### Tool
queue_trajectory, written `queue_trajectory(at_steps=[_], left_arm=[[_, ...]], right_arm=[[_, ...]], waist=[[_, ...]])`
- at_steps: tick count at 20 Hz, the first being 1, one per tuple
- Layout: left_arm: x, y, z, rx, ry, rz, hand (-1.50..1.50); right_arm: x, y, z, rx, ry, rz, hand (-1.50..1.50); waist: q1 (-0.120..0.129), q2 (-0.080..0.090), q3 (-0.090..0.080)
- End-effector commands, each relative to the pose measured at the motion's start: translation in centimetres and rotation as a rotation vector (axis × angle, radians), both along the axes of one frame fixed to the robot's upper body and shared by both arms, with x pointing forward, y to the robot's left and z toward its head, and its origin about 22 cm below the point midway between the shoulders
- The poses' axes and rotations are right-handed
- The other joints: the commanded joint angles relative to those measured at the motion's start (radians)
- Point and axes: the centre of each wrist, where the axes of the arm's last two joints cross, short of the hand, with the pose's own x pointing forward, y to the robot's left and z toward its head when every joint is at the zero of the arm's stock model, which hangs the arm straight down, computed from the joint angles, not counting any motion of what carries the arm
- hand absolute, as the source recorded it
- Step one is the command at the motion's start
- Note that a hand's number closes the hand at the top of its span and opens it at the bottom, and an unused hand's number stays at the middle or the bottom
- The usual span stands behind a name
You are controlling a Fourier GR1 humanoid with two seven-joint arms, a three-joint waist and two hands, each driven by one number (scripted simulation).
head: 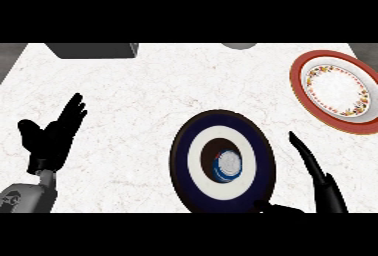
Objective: Pick the can from the plate and place it in the plate
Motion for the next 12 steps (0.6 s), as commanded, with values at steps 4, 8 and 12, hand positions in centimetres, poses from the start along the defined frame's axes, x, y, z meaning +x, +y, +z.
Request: queue_trajectory(at_steps=[4, 8, 12], left_arm=[[0.0, 0.1, -0.9, 0.007, -0.011, 0.026, 0.00], [1.2, -0.6, 0.0, 0.006, 0.011, -0.006, 0.00], [0.8, -0.8, 0.4, 0.015, -0.008, -0.023, 0.00]], right_arm=[[-1.8, 1.4, 5.2, -0.129, 0.097, 0.012, -1.50], [-0.6, 1.8, 4.9, -0.177, 0.224, 0.055, -1.50], [0.2, 4.8, 7.7, -0.271, 0.285, 0.052, -1.50]], waist=[[0.006, 0.001, -0.001], [0.008, 0.002, 0.000], [0.016, 0.000, 0.000]])
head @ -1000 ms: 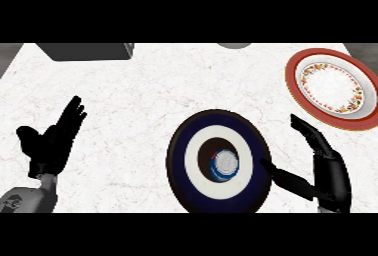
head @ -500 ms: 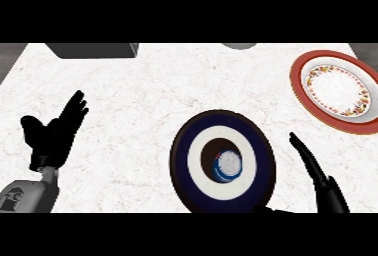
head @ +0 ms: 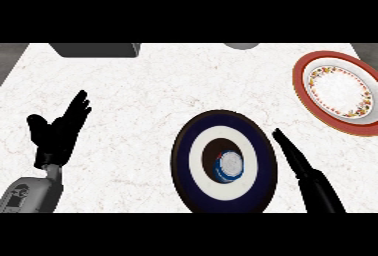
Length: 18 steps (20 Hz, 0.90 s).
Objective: Pick the can from the plate and place it in the plate
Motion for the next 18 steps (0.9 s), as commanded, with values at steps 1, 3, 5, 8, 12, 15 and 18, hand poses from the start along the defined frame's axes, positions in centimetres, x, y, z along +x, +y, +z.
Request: queue_trajectory(at_steps=[1, 3, 5, 8, 12, 15, 18], left_arm=[[0.4, -0.4, 0.0, 0.000, 0.011, -0.012, 0.00], [-0.1, 1.5, 0.6, 0.006, 0.006, 0.002, 0.00], [-0.6, -0.3, -0.8, 0.006, 0.001, -0.017, 0.00], [0.0, -1.1, 0.0, 0.013, 0.014, 0.011, 0.00], [-0.6, -1.6, 0.2, 0.001, 0.013, -0.004, 0.00], [1.2, -0.1, 1.7, -0.002, -0.011, 0.000, 0.00], [-1.3, -1.8, 0.9, 0.006, 0.006, 0.013, 0.00]], right_arm=[[1.5, 1.9, 0.8, -0.122, 0.076, 0.005, -1.50], [0.7, 2.7, -0.4, -0.176, 0.095, -0.002, -1.50], [0.6, 3.3, 1.0, -0.227, 0.144, -0.004, -1.50], [1.6, 3.0, -0.5, -0.254, 0.185, 0.005, -1.50], [3.9, 4.2, -0.9, -0.308, 0.241, 0.037, -1.50], [5.2, 4.9, -1.1, -0.282, 0.288, 0.042, -1.50], [5.1, 6.0, 0.3, -0.317, 0.307, 0.049, -1.50]], waist=[[0.003, 0.001, 0.000], [0.004, 0.000, 0.000], [0.001, 0.000, 0.000], [0.000, 0.000, 0.001], [0.004, 0.000, 0.001], [0.002, 0.001, 0.001], [0.003, -0.001, 0.001]])
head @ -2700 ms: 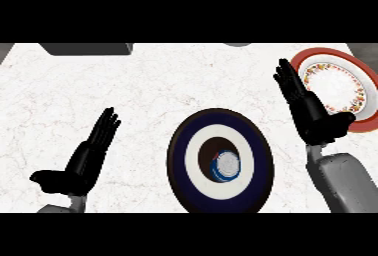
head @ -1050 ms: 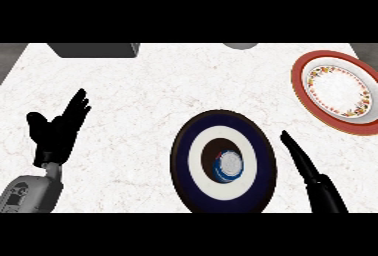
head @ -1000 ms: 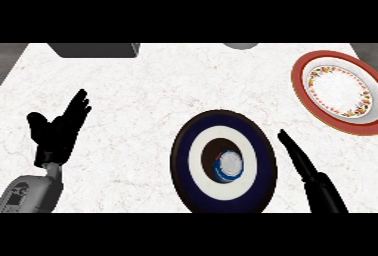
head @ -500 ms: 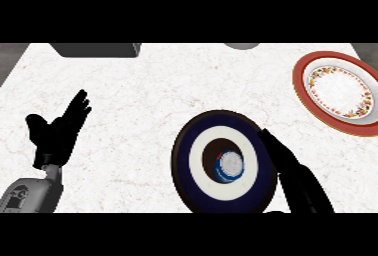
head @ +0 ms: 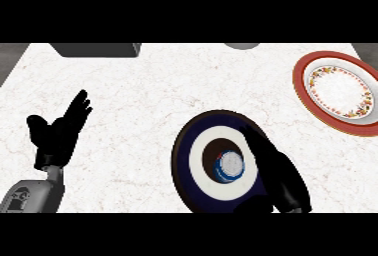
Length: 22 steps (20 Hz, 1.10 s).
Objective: Pick the can from the plate and place it in the plate
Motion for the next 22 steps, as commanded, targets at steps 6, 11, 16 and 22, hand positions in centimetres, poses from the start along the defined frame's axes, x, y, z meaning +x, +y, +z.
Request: queue_trajectory(at_steps=[6, 11, 16, 22], left_arm=[[0.1, -0.8, -0.5, 0.014, 0.000, 0.000, 0.00], [-0.2, -0.3, 0.3, -0.003, 0.012, -0.004, 0.00], [1.1, 0.4, 0.9, -0.026, 0.018, -0.011, 0.00], [-0.5, -0.4, 0.0, 0.013, -0.013, 0.010, 0.00]], right_arm=[[1.0, 2.5, 0.3, -0.075, 0.036, -0.021, -1.50], [4.0, 1.6, 0.4, -0.079, 0.035, -0.016, -1.50], [3.7, 2.5, -2.7, -0.108, 0.105, 0.036, -1.50], [2.9, 4.2, -2.3, -0.122, 0.087, 0.160, 1.50]], waist=[[-0.002, -0.001, 0.000], [0.000, 0.000, 0.000], [-0.002, 0.000, 0.000], [-0.002, -0.001, 0.000]])
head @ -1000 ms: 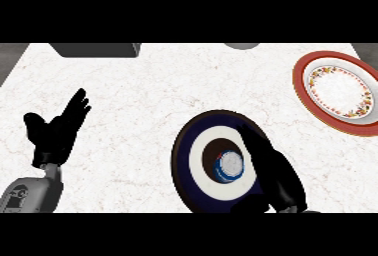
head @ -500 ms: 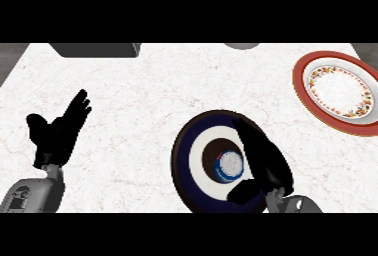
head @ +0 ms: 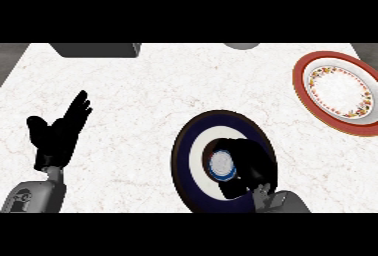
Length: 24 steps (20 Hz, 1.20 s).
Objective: Pick the can from the plate and place it in the plate
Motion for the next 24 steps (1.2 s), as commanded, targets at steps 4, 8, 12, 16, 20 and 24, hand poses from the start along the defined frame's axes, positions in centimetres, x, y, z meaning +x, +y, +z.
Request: queue_trajectory(at_steps=[4, 8, 12, 16, 20, 24], left_arm=[[0.2, 0.5, 0.4, -0.019, 0.000, -0.015, 0.00], [-0.9, 0.1, -0.3, 0.013, 0.005, 0.012, 0.00], [0.8, 0.0, 0.6, 0.002, 0.005, 0.007, 0.00], [-0.1, -0.3, -0.8, -0.008, 0.023, -0.001, 0.00], [-0.5, 0.4, -0.3, -0.016, 0.011, 0.041, 0.00], [-0.5, 2.1, -0.2, 0.008, 0.016, 0.055, 0.00]], right_arm=[[-1.4, 1.1, -3.0, 0.025, -0.022, 0.044, 1.50], [-1.4, 0.0, 1.0, 0.062, -0.098, 0.006, 1.50], [-1.4, -4.1, 0.2, 0.018, -0.172, 0.281, 1.50], [-4.5, -4.0, 0.4, 0.059, -0.120, 0.768, 1.50], [-3.5, -10.9, 5.2, 0.109, -0.405, 0.826, 1.50], [-3.2, -15.5, 8.3, 0.210, -0.713, 0.681, 1.50]], waist=[[-0.001, 0.001, 0.001], [-0.002, 0.000, 0.001], [-0.015, -0.001, 0.002], [-0.009, -0.007, 0.005], [-0.043, -0.008, 0.007], [-0.059, -0.005, 0.005]])
